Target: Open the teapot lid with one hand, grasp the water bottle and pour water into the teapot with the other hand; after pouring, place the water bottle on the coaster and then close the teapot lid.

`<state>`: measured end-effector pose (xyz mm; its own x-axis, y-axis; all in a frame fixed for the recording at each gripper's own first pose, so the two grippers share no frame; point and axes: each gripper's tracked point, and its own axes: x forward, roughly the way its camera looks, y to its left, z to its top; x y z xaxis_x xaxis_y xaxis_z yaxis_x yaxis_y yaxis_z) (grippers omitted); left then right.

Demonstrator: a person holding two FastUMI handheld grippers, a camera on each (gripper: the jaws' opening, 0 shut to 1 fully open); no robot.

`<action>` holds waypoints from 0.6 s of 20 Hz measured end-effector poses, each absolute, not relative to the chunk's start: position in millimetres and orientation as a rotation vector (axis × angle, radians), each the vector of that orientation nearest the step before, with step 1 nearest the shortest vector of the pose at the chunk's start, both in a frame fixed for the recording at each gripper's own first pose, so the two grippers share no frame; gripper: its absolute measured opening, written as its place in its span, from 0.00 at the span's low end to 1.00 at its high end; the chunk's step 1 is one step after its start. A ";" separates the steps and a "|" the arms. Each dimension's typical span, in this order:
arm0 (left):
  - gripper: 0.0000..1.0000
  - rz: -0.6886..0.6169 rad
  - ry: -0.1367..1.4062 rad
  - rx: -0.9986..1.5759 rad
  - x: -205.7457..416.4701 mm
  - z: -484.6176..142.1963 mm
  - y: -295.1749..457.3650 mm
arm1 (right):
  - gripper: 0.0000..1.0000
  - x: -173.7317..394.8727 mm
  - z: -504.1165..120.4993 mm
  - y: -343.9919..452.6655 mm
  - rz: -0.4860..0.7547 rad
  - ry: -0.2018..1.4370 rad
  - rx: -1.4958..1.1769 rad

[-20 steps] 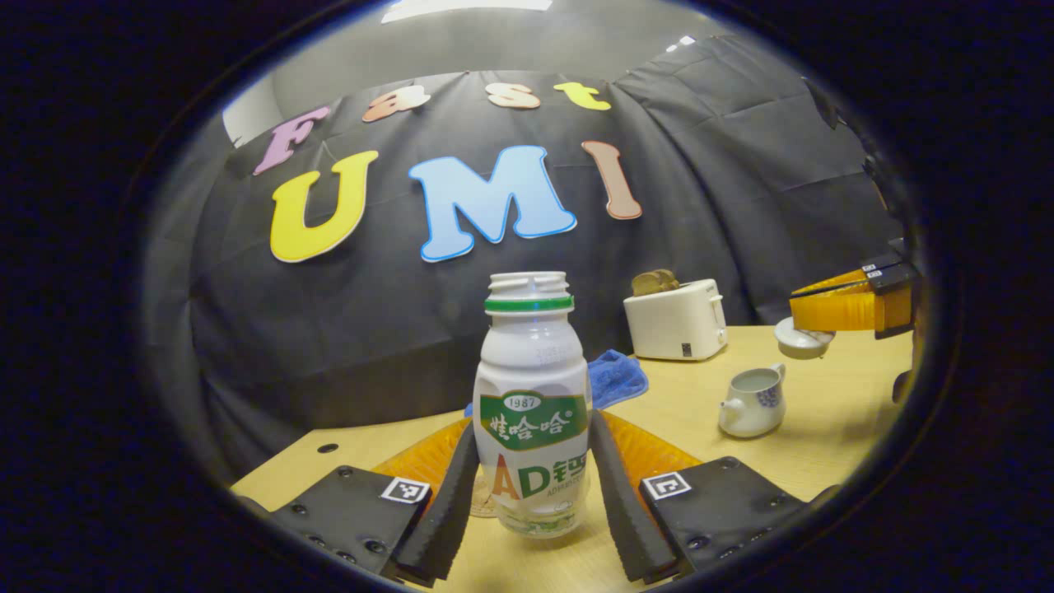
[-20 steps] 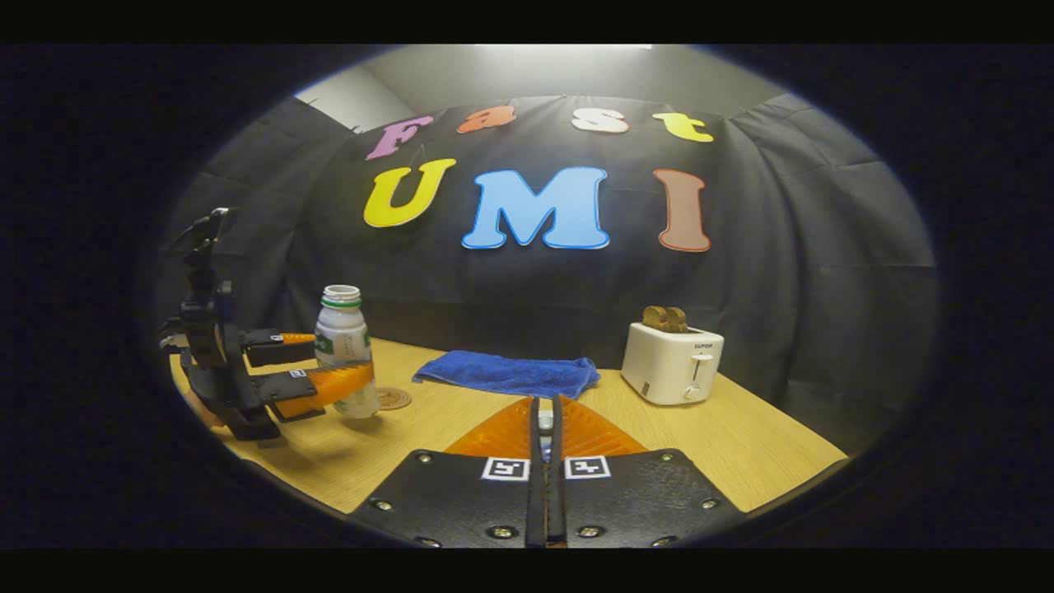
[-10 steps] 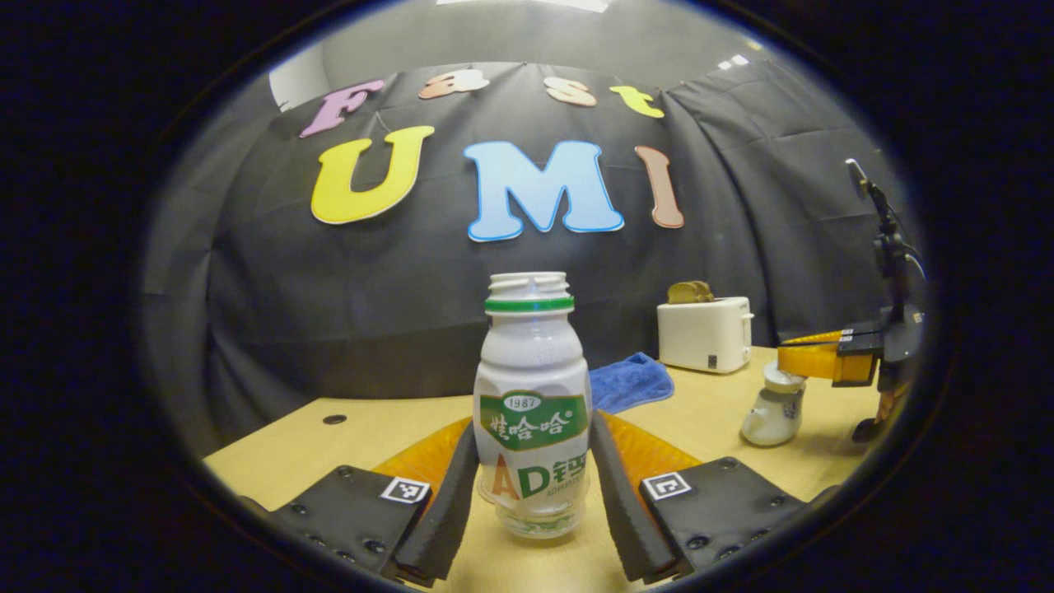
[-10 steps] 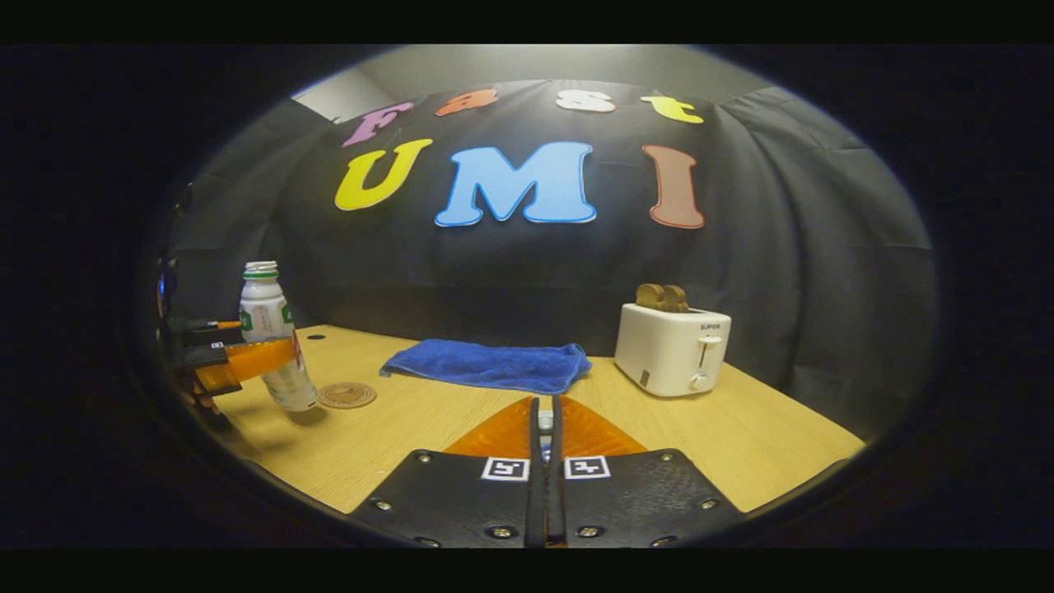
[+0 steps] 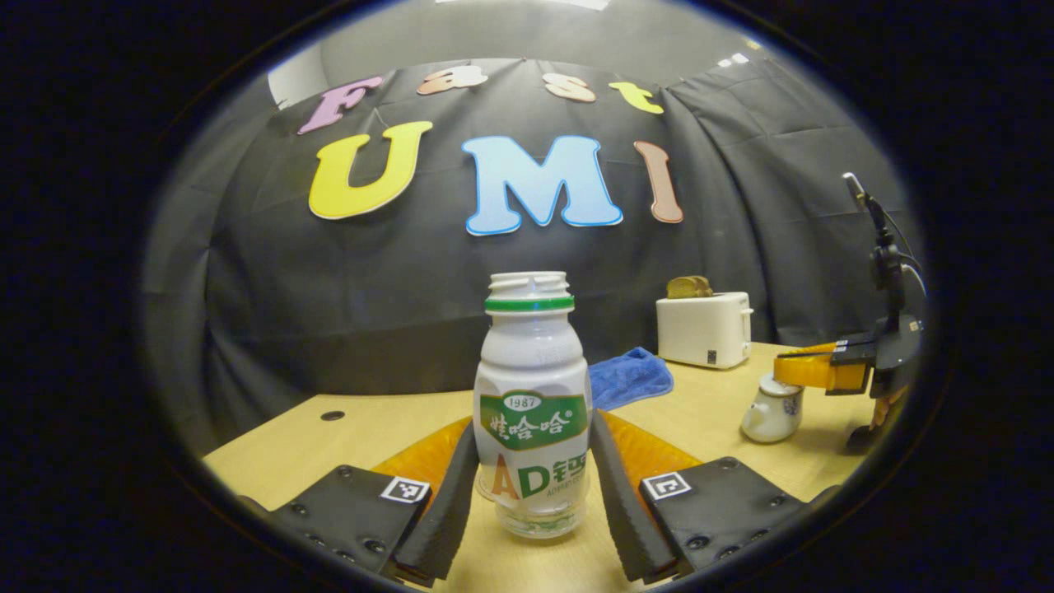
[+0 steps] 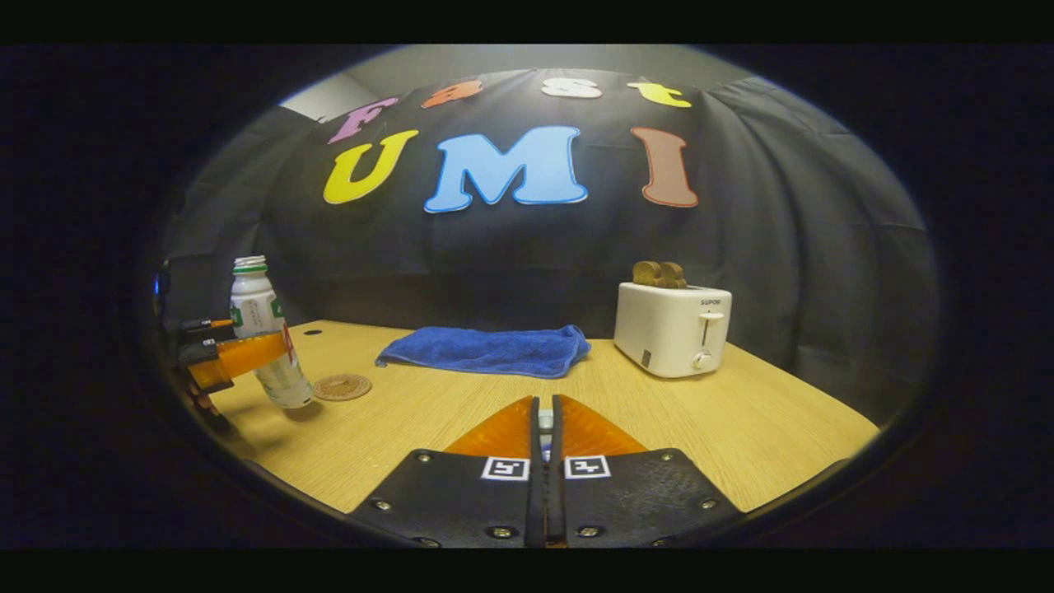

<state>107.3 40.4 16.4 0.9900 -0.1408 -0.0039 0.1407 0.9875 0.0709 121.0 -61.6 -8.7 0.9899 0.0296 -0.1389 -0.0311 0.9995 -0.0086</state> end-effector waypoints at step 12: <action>0.75 -0.120 0.048 -0.015 138.3 12.7 50.7 | 0.83 85.8 41.8 -48.3 0.073 -0.046 0.037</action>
